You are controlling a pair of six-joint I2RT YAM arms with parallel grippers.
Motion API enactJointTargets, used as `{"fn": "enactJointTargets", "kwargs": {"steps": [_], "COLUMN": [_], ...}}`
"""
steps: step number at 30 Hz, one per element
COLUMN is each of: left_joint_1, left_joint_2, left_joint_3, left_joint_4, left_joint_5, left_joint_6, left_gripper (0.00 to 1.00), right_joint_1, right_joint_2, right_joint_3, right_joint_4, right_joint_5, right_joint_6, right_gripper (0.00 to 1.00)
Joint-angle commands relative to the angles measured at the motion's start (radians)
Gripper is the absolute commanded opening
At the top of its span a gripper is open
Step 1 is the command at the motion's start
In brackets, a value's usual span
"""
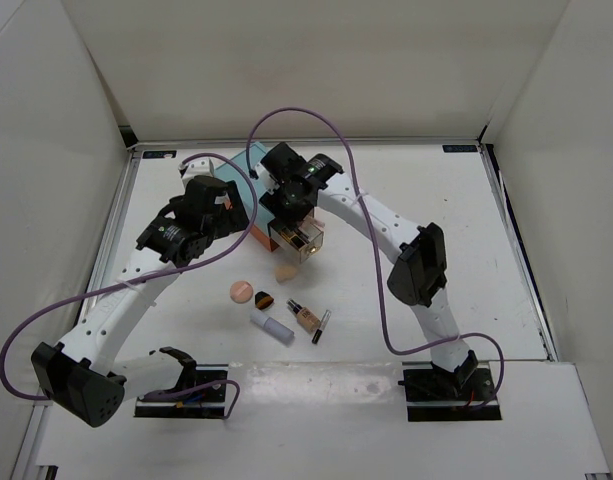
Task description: Organize the makeup
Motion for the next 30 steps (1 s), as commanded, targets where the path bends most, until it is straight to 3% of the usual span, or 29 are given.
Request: {"fn": "enactJointTargets", "kwargs": {"steps": [1,7,14,16,18,19,22,23,25,27,30], "left_joint_1": [0.007,0.007,0.008,0.007,-0.007,-0.024,-0.134,-0.216,-0.318,-0.441,-0.562], "left_joint_2": [-0.008,-0.022,-0.045,-0.051,-0.057,-0.063,-0.036,-0.021,0.028,0.068,0.09], "left_joint_3": [0.01,0.01,0.003,0.0,-0.017,-0.023,-0.053,-0.069,-0.085,-0.111,-0.18], "left_joint_4": [0.02,0.028,0.026,0.026,0.051,0.06,0.094,0.106,0.118,0.128,0.167], "left_joint_5": [0.013,0.026,0.082,0.12,0.247,0.289,0.484,0.536,0.536,0.484,0.53], "left_joint_6": [-0.005,-0.007,-0.007,0.039,0.1,0.128,0.216,0.228,0.233,0.216,0.202], "left_gripper": [0.98,0.98,0.98,0.98,0.98,0.98,0.98,0.98,0.98,0.98,0.98], "right_joint_1": [0.001,0.006,0.001,0.001,-0.005,-0.012,-0.075,-0.127,-0.184,-0.247,-0.336], "right_joint_2": [-0.096,-0.24,-0.278,-0.372,-0.5,-0.549,-0.751,-0.793,-0.916,-0.991,-1.114], "right_joint_3": [0.032,-0.089,-0.149,-0.278,-0.397,-0.525,-0.774,-0.825,-0.911,-1.005,-1.091], "right_joint_4": [0.057,0.161,0.112,0.138,0.167,0.222,0.32,0.333,0.352,0.352,0.336], "right_joint_5": [-0.009,-0.064,-0.003,0.034,0.089,0.095,0.12,0.15,0.169,0.227,0.301], "right_joint_6": [-0.015,-0.024,0.02,0.061,0.112,0.176,0.317,0.357,0.41,0.477,0.551], "right_gripper": [0.59,0.69,0.65,0.65,0.65,0.65,0.72,0.73,0.83,0.99,0.99]}}
